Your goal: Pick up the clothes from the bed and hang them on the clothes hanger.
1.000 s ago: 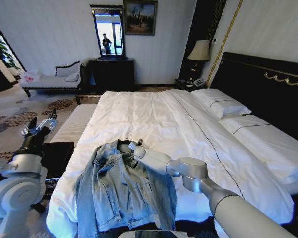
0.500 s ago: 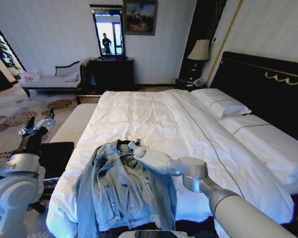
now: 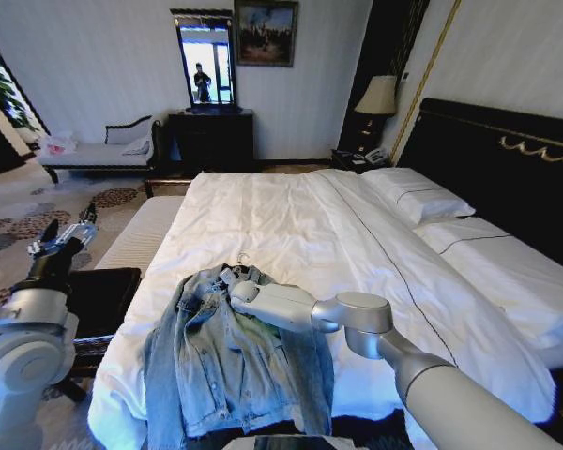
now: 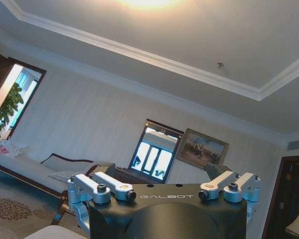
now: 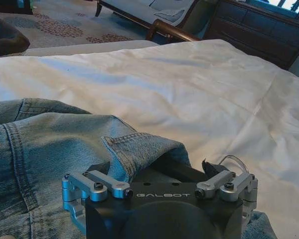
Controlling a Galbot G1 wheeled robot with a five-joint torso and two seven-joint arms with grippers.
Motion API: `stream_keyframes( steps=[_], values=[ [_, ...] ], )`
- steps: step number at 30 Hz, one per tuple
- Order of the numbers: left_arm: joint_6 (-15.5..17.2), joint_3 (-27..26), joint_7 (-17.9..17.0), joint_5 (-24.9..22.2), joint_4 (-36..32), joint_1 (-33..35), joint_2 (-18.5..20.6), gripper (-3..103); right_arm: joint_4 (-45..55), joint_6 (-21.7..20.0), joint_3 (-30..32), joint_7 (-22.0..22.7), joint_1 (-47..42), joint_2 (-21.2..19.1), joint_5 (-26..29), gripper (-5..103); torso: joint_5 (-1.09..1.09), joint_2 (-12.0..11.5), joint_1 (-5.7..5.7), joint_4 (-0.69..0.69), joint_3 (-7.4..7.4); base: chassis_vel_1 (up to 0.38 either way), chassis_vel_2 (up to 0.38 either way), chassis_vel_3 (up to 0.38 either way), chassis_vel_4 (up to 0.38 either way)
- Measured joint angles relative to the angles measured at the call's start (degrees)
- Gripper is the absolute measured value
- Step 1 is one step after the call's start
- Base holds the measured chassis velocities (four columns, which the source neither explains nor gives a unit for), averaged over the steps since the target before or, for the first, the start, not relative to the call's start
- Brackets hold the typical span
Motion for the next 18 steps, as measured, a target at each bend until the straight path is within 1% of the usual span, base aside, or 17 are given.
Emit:
stream_keyframes(
  steps=[5, 9, 12, 18],
  values=[
    [0.0, -0.1, 0.0, 0.2, 0.0, 0.1, -0.1, 100, -0.2, 0.0, -0.2, 0.0, 0.0, 0.0, -0.1, 100, 0.01, 0.0, 0.00, -0.01, 0.00, 0.006, 0.007, -0.013, -0.009],
    [0.0, -0.1, 0.0, 0.2, 0.0, 0.1, -0.1, 100, -0.7, 0.0, -0.3, 0.0, 0.0, 0.0, -0.4, 100, 0.02, 0.0, 0.00, 0.00, 0.00, 0.098, 0.097, -0.099, -0.120],
    [0.0, 0.2, 0.0, 0.4, 0.1, 0.0, -0.2, 100, -1.1, 0.0, -0.2, 0.0, -0.2, 0.0, -0.6, 100, 0.02, 0.0, 0.00, 0.01, 0.00, 0.175, 0.151, -0.145, -0.159],
    [0.0, 0.7, 0.0, 0.8, 0.2, -0.1, -0.4, 100, -2.1, 0.3, 0.0, 0.5, -0.3, 0.0, -1.6, 100, 0.00, 0.0, 0.01, 0.03, 0.00, 0.204, 0.231, -0.219, -0.209]
  ],
)
